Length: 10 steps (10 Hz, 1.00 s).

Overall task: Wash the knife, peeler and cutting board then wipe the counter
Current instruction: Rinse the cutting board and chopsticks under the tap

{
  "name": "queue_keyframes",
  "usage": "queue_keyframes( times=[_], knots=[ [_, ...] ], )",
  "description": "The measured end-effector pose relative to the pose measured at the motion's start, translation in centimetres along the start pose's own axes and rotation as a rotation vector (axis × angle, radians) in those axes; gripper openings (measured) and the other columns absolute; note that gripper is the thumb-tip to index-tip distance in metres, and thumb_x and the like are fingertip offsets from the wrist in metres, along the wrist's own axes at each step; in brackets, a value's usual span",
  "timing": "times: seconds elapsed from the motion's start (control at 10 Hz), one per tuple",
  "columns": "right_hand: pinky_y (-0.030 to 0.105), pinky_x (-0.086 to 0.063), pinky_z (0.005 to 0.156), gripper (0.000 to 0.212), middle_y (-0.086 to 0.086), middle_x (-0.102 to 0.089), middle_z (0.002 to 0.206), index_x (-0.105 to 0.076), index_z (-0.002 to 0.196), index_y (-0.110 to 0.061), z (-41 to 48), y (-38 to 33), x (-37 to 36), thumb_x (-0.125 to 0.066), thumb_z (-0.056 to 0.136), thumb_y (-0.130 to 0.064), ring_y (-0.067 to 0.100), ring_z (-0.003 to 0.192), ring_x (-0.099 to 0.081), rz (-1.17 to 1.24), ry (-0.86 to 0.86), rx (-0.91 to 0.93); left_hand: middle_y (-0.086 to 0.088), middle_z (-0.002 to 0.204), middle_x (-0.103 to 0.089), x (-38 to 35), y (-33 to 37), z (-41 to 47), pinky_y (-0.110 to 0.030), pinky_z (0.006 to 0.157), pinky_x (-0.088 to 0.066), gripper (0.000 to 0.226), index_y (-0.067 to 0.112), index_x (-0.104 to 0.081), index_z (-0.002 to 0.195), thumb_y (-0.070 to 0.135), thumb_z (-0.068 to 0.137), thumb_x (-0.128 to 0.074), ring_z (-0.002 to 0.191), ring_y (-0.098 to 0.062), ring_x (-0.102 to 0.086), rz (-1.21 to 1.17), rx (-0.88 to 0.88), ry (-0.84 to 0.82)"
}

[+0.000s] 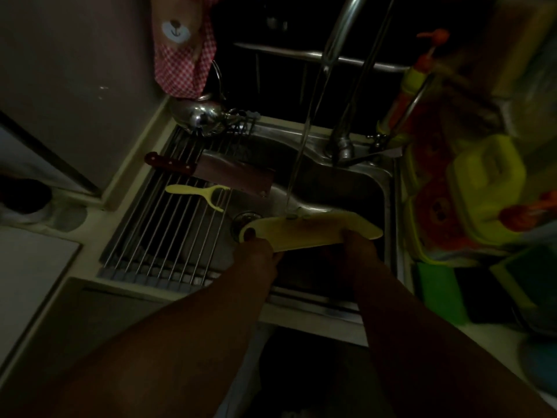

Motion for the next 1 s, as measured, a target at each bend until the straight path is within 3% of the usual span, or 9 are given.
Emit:
queue_keyframes(
  times=[0.1, 0.2, 0.3, 0.5, 0.6, 0.7, 0.8, 0.9, 1.0],
  knots=[
    [0.046, -0.05, 0.104, 0.049, 0.025, -0.04, 0.157, -0.034, 0.156, -0.004, -2.1, -2.7, -0.3, -0.046, 0.11, -0.014, 0.042, 0.138, -0.049, -0.031, -0.124, -0.128, -0.021, 0.148, -0.052, 0.5, 0.0, -1.5, -0.042, 0.068, -0.06, 0.05, 0.016, -0.042, 0.154, 0.035, 0.109, -0.048, 0.114, -0.037, -0.062, -0.195, 0.14, -0.025],
    [0.046, -0.059, 0.075, 0.057, 0.02, -0.054, 0.142, -0.035, 0.155, -0.012, -2.9, -4.2, 1.5, -0.06, 0.104, -0.017, 0.036, 0.102, -0.064, 0.029, -0.105, -0.089, -0.019, 0.155, -0.045, 2.1, 0.7, -2.5, -0.042, 0.053, -0.062, 0.051, 0.021, -0.04, 0.156, 0.034, 0.108, -0.051, 0.118, -0.039, -0.058, -0.17, 0.173, -0.185],
    [0.039, -0.063, 0.053, 0.053, 0.015, -0.064, 0.116, -0.041, 0.15, -0.012, -4.3, -4.2, 2.7, -0.063, 0.103, -0.022, 0.031, 0.096, -0.066, -0.031, -0.114, -0.107, -0.017, 0.152, -0.052, 4.1, 0.9, -3.5, -0.043, 0.059, -0.061, 0.053, 0.016, -0.044, 0.155, 0.033, 0.106, -0.056, 0.118, -0.036, -0.061, -0.14, 0.199, -0.31],
    [0.032, -0.057, 0.043, 0.052, 0.017, -0.064, 0.112, -0.044, 0.146, -0.009, -6.0, -3.7, 5.0, -0.067, 0.101, -0.021, 0.029, 0.088, -0.067, -0.079, -0.024, -0.113, -0.02, 0.124, -0.068, 6.6, 1.7, -7.7, -0.039, 0.061, -0.065, 0.031, 0.004, -0.062, 0.125, -0.002, 0.095, -0.055, 0.104, -0.034, -0.066, -0.056, 0.201, -0.468],
    [0.036, -0.059, 0.048, 0.06, 0.019, -0.06, 0.124, -0.043, 0.143, -0.007, -6.8, -3.3, 6.3, -0.074, 0.095, -0.024, 0.033, 0.094, -0.065, -0.143, -0.026, -0.06, -0.019, 0.123, -0.071, 7.5, 2.3, -9.8, -0.039, 0.062, -0.063, 0.026, 0.004, -0.062, 0.126, 0.006, 0.101, -0.056, 0.107, -0.034, -0.067, 0.033, 0.144, -0.523],
    [0.044, -0.059, 0.068, 0.075, 0.026, -0.058, 0.131, -0.045, 0.144, 0.004, -7.5, -3.6, 7.0, -0.08, 0.089, -0.034, 0.044, 0.11, -0.064, -0.488, 0.068, 0.088, -0.01, 0.11, -0.077, 8.2, 4.5, -10.9, -0.042, 0.065, -0.062, 0.025, 0.016, -0.065, 0.125, 0.012, 0.104, -0.054, 0.104, -0.031, -0.069, 0.111, -0.037, -0.511],
    [0.043, -0.054, 0.091, 0.068, 0.015, -0.061, 0.134, -0.054, 0.139, -0.007, -10.2, -5.3, 4.1, -0.072, 0.091, -0.051, 0.036, 0.118, -0.062, -1.049, 0.12, 0.527, -0.008, 0.111, -0.075, 8.5, 7.7, -11.3, -0.041, 0.066, -0.061, 0.025, 0.022, -0.063, 0.129, 0.022, 0.106, -0.053, 0.104, -0.029, -0.069, 0.18, -0.178, -0.481],
    [0.041, -0.034, 0.12, 0.064, 0.001, -0.044, 0.158, -0.04, 0.156, -0.024, -16.0, -4.5, -2.9, -0.053, 0.102, -0.055, 0.021, 0.144, -0.042, -1.214, -0.244, 0.898, -0.006, 0.093, -0.077, 7.7, 10.9, -11.8, -0.039, 0.068, -0.06, 0.03, 0.018, -0.066, 0.127, 0.035, 0.107, -0.051, 0.091, -0.026, -0.071, 0.253, -0.267, -0.479],
    [0.041, -0.01, 0.129, 0.071, -0.01, -0.018, 0.172, -0.019, 0.163, -0.039, -18.7, -2.3, -9.0, -0.027, 0.101, -0.071, 0.011, 0.158, -0.012, -1.279, -0.523, 1.054, -0.007, 0.079, -0.07, 6.9, 13.2, -11.6, -0.044, 0.082, -0.056, 0.051, 0.012, -0.068, 0.123, 0.055, 0.102, -0.051, 0.086, -0.029, -0.066, 0.287, -0.294, -0.463]
  ],
)
Point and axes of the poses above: each hand's wrist, its own z-axis towards the middle knuckle, its own x-axis out of the back of the hand, y = z × x, the point moved 4 cm from there along z, towards the middle knuckle
